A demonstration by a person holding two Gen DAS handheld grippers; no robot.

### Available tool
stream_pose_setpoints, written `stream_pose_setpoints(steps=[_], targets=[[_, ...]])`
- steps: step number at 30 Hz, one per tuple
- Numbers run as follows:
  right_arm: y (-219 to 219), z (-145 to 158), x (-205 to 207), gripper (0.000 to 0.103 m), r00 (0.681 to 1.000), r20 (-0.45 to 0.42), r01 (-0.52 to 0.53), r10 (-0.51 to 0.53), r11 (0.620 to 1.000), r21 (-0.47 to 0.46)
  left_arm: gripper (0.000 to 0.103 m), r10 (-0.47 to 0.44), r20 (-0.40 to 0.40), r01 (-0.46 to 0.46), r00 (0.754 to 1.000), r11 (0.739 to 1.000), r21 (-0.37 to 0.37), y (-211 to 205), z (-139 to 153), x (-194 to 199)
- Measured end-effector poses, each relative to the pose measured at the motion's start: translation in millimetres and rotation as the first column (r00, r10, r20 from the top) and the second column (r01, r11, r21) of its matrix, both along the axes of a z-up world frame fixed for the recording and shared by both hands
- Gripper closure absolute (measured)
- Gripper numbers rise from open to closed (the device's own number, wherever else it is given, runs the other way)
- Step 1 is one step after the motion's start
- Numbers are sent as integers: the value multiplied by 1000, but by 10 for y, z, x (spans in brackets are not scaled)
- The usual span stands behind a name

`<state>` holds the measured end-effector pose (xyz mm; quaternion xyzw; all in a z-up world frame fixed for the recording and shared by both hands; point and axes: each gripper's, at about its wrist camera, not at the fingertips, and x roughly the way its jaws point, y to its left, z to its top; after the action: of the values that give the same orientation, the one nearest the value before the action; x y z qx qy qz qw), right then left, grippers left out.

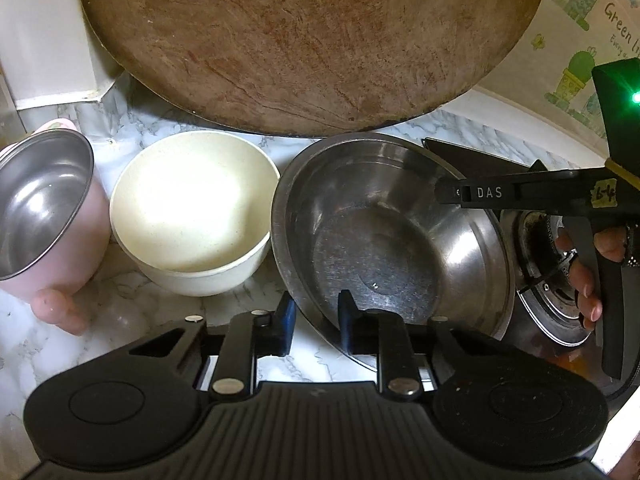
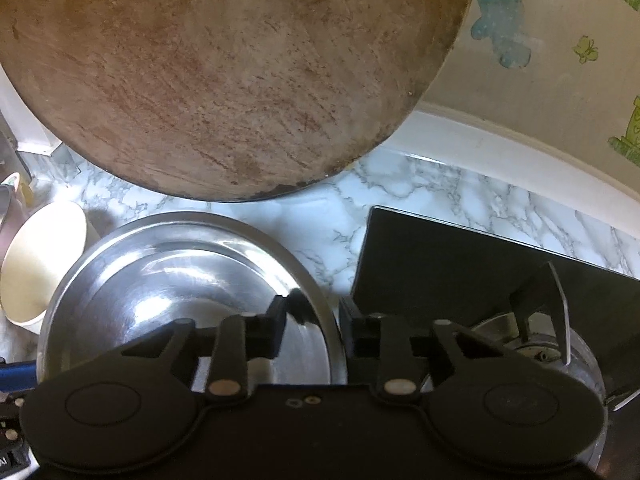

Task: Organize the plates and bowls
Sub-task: 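Carry the steel bowl with both grippers beside the pink bear plate and lower it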

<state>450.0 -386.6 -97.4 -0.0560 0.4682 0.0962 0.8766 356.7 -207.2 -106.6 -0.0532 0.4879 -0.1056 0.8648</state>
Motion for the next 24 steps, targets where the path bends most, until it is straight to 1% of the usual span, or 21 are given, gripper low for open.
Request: stream_pose_setpoints(steps=[3, 5, 11, 16, 21, 24], targets=[[8, 18, -22, 77, 1000, 3, 0, 0, 1000, -2, 82, 0, 3, 0, 1000, 1000, 7, 16, 1, -11], [-5, 46, -59, 81, 1000, 5, 3, -3, 1000, 8, 83, -1, 6, 1, 1000, 1000, 12, 32, 10, -27], [-36, 115, -268, 84, 1000, 3, 3, -3, 999, 42, 84, -25, 18, 25, 1000, 999, 21, 120, 45, -180], [-37, 210, -556, 85, 999, -15, 38, -37, 996, 83, 85, -53, 21, 52, 998, 998, 33, 242, 148, -401], [58, 338, -885, 87, 998, -32, 62, -59, 992, 109, 85, -49, 8, 49, 999, 998, 45, 390, 253, -653], [133, 408, -1057, 87, 998, -29, 65, -62, 991, 117, 85, -51, 9, 51, 999, 998, 47, 481, 305, -821]])
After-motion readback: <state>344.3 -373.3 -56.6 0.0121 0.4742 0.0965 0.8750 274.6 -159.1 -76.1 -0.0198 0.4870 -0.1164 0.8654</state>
